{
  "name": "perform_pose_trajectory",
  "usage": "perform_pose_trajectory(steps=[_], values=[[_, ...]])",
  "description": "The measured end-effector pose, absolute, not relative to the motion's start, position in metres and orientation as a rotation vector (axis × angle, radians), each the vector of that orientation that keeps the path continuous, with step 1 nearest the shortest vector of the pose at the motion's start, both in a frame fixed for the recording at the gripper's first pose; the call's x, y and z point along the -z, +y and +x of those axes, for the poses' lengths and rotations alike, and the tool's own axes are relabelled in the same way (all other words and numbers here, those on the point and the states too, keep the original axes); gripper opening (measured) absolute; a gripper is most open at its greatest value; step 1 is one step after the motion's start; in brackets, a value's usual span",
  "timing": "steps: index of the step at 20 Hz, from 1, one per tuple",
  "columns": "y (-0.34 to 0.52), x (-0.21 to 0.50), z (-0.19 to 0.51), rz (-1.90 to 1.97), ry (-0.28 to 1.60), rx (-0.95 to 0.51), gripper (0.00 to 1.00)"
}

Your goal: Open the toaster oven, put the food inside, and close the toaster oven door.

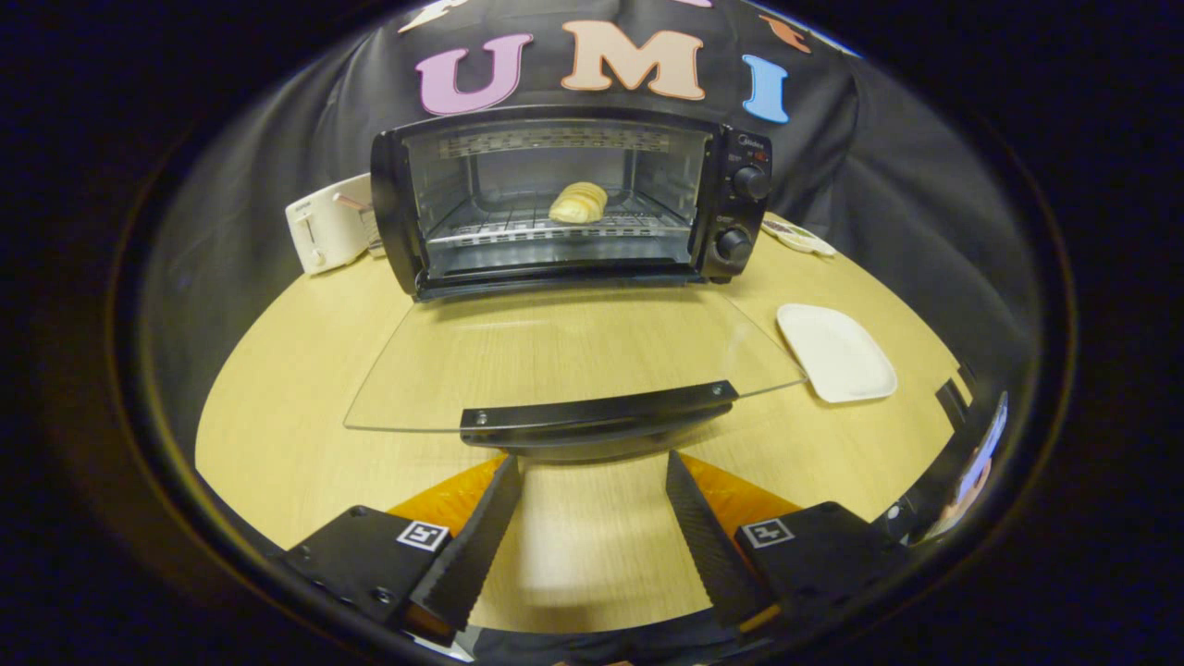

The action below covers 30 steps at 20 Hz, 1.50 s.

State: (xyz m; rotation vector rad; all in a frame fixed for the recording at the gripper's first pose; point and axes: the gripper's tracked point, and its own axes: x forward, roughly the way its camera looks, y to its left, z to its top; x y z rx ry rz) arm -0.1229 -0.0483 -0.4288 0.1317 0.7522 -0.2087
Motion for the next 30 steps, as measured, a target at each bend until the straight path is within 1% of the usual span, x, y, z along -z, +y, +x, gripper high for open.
perform_pose_trajectory(steps=[6,13,24,30], values=[[-0.051,0.418,-0.118,0.086,0.743,0.194,0.99],[-0.062,0.368,-0.095,0.136,0.61,0.208,0.98],[-0.084,0.297,-0.025,0.112,0.416,0.184,0.98],[-0.079,0.271,0.018,0.131,0.319,0.126,0.98]])
